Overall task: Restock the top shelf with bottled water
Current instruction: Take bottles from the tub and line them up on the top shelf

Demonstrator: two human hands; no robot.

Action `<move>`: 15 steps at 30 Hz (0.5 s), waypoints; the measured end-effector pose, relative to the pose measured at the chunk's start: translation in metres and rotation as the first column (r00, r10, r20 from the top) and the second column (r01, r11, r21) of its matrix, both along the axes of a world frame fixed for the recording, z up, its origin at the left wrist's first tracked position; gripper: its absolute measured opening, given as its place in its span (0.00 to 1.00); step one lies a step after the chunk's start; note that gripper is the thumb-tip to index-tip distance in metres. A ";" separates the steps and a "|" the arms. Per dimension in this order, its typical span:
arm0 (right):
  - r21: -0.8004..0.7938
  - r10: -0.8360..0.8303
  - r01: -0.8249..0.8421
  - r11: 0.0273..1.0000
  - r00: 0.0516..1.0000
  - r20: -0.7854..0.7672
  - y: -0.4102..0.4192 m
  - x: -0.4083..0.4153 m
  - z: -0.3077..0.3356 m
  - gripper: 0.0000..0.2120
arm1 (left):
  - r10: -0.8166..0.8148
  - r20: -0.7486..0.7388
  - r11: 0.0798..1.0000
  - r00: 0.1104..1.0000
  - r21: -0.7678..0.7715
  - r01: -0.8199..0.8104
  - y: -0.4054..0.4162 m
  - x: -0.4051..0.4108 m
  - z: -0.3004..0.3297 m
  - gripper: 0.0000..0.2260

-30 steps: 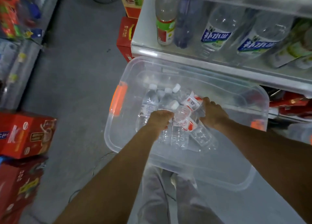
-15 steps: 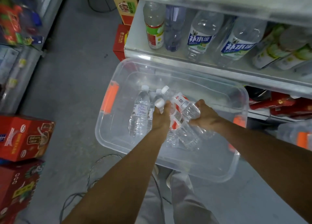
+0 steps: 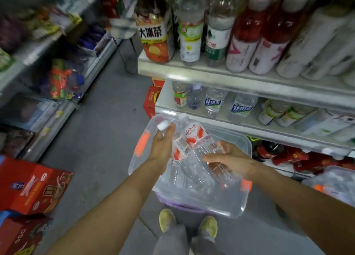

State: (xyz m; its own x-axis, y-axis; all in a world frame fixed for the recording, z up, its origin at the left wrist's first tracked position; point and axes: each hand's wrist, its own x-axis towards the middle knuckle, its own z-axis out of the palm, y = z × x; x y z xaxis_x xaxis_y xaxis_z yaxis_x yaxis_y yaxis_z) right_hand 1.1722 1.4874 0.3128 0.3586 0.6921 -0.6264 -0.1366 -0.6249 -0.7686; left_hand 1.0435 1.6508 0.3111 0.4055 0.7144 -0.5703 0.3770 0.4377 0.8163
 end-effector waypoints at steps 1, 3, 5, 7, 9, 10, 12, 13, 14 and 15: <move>0.044 -0.012 0.012 0.999 1.000 -0.017 0.001 0.000 0.012 0.33 | -0.009 0.024 1.000 1.000 0.029 0.008 0.003 0.001 0.015 0.20; 0.117 -0.032 0.035 0.992 0.999 -0.023 0.004 -0.001 0.035 0.21 | -0.035 0.079 0.997 0.996 0.066 0.029 0.008 0.002 0.046 0.17; 0.156 -0.060 0.058 0.986 0.998 0.007 0.009 -0.003 0.062 0.24 | -0.083 0.115 0.990 0.990 0.122 0.069 0.014 0.004 0.077 0.16; 0.219 -0.069 0.064 0.974 0.997 0.015 0.015 -0.004 0.090 0.24 | -0.122 0.157 0.974 0.980 0.207 0.088 0.021 0.006 0.108 0.13; 0.269 -0.092 0.076 0.960 0.995 0.048 0.019 -0.005 0.120 0.22 | -0.142 0.185 0.963 0.972 0.253 0.092 0.027 0.009 0.138 0.12; 0.300 -0.103 0.074 0.951 0.991 0.082 0.021 -0.007 0.137 0.24 | -0.138 0.200 0.961 0.970 0.264 0.083 0.030 0.011 0.153 0.12; 0.359 -0.136 0.081 0.930 0.982 0.131 0.025 -0.009 0.166 0.27 | -0.146 0.239 0.957 0.960 0.278 0.076 0.035 0.014 0.182 0.12; 0.382 -0.164 0.096 0.919 0.975 0.150 0.027 -0.009 0.179 0.26 | -0.161 0.259 0.954 0.953 0.289 0.082 0.037 0.016 0.196 0.14; 0.405 -0.195 0.113 0.907 0.966 0.167 0.029 -0.010 0.193 0.23 | -0.174 0.270 0.949 0.947 0.302 0.089 0.038 0.018 0.211 0.17; 0.433 -0.222 0.122 0.893 0.957 0.188 0.031 -0.009 0.206 0.20 | -0.193 0.277 0.942 0.941 0.322 0.098 0.039 0.021 0.226 0.19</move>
State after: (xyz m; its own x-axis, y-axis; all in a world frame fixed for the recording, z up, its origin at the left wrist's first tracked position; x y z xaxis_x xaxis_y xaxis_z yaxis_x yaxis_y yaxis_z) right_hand 1.1634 1.5183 0.5189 0.5932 0.7834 -0.1853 -0.0039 -0.2273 -0.9738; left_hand 1.0643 1.6902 0.5372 0.6357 0.7522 -0.1736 0.1340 0.1140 0.9844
